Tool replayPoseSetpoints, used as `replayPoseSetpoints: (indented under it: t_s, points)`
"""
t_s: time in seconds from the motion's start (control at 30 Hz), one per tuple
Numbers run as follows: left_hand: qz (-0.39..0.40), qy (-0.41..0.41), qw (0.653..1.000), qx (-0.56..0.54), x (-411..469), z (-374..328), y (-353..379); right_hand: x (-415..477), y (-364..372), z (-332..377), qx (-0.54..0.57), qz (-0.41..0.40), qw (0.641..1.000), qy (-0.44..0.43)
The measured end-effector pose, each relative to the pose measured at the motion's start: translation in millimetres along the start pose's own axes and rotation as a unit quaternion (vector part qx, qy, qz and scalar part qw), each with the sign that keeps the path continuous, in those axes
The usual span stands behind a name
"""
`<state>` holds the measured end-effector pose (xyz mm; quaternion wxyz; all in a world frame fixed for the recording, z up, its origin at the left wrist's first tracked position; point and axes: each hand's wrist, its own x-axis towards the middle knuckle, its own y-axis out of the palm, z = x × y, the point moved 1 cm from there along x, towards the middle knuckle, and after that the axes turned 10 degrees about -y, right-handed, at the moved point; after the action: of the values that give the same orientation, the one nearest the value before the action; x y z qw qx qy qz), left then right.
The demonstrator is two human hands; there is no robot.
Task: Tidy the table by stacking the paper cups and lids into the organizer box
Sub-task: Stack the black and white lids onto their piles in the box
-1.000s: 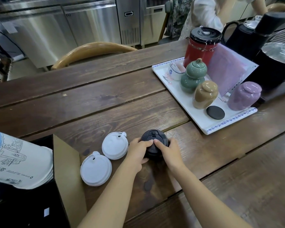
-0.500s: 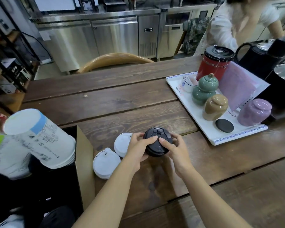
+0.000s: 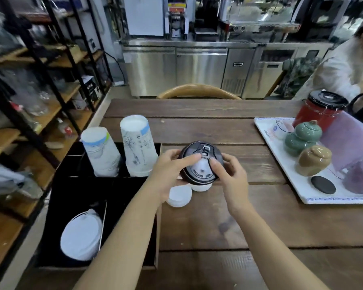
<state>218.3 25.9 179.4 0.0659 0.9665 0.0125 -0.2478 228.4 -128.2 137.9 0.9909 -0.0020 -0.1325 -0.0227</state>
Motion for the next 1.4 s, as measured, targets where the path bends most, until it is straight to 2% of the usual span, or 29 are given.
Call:
replayPoseSetpoints:
  t_s: [0.13,0.33,0.6,0.77,1.13,1.3,1.4]
  points:
    - [-0.011,0.021,1.000,-0.003,-35,-1,-45,-16,34,13,0.025,0.052,0.998,-0.007]
    - [-0.085,-0.001,0.996,-0.017,-73,19,-92,-48,82,15,0.025,0.105,0.994,0.019]
    - [-0.151,-0.067,0.986,-0.029,-86,68,-127,-76,109,-2,-0.079,0.221,0.966,0.108]
    - [-0.177,-0.088,0.980,-0.018,-82,90,-132,-89,115,-4,-0.166,0.290,0.930,0.155]
    - [-0.225,-0.107,0.967,0.056,-74,121,-132,-93,120,-17,-0.269,0.313,0.899,0.145]
    - [-0.213,-0.115,0.966,0.092,-71,124,-135,-90,119,-15,-0.291,0.336,0.886,0.131]
    - [-0.253,-0.081,0.947,0.182,-70,114,-136,-90,115,-12,-0.271,0.299,0.907,0.124]
